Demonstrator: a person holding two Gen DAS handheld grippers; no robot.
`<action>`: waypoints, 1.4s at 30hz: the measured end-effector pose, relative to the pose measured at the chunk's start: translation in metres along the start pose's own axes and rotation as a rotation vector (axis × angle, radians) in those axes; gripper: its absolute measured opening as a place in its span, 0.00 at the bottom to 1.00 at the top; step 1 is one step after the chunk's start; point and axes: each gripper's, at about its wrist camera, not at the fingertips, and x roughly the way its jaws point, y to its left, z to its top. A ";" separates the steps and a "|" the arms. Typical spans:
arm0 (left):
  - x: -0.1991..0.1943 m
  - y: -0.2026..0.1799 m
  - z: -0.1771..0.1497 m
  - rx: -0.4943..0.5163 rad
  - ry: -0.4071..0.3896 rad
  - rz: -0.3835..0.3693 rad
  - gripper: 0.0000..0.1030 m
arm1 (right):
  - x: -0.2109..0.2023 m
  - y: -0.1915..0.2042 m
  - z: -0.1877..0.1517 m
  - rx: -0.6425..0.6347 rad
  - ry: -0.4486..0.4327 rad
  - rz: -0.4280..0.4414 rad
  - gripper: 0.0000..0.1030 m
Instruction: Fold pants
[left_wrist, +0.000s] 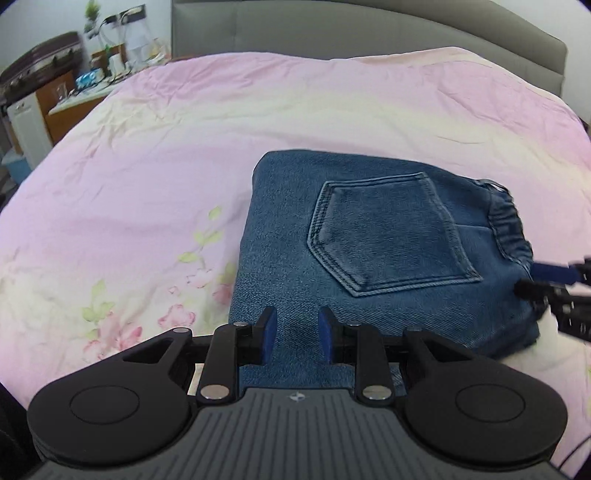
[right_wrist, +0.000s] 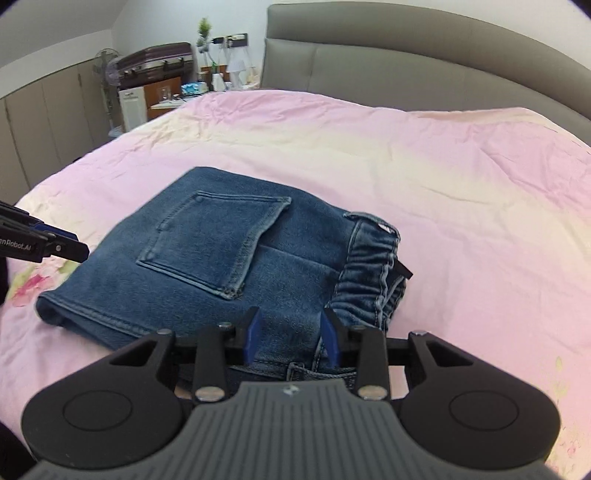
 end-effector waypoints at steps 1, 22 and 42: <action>0.005 0.000 -0.003 -0.013 0.006 0.013 0.31 | 0.003 0.001 -0.004 0.002 0.009 -0.012 0.32; -0.095 -0.062 -0.011 0.080 -0.153 0.101 0.47 | -0.091 0.018 0.010 0.010 -0.075 0.048 0.63; -0.171 -0.113 -0.056 0.053 -0.384 0.106 0.83 | -0.228 0.044 -0.043 0.000 -0.378 -0.034 0.92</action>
